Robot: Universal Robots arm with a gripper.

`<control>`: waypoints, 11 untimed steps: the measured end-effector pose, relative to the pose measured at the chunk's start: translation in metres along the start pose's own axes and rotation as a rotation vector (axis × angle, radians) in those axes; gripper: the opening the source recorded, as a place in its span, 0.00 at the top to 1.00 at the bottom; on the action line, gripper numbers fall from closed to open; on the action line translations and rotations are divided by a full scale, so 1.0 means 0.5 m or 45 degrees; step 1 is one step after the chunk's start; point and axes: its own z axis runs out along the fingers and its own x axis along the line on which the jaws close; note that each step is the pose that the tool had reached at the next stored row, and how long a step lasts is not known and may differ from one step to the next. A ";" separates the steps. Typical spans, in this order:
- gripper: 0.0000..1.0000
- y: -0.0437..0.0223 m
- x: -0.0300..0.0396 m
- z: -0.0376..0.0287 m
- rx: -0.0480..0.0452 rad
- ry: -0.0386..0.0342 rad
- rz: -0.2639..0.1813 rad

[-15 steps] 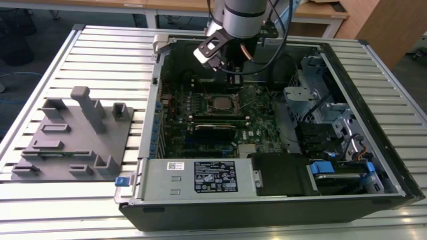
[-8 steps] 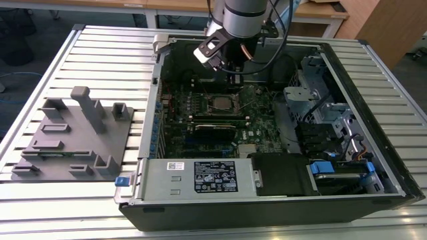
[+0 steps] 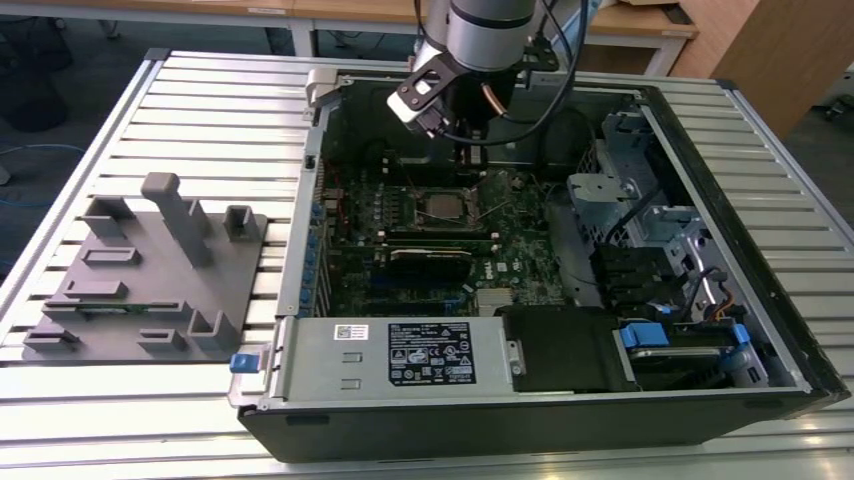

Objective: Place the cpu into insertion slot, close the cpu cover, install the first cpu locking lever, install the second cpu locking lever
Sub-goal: 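Close the cpu cover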

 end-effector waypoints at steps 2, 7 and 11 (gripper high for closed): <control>0.90 0.000 0.000 0.000 0.000 0.0003 0.000; 0.90 0.000 0.000 -0.004 0.000 -0.0001 0.000; 0.90 0.000 0.000 -0.004 0.000 -0.0002 0.000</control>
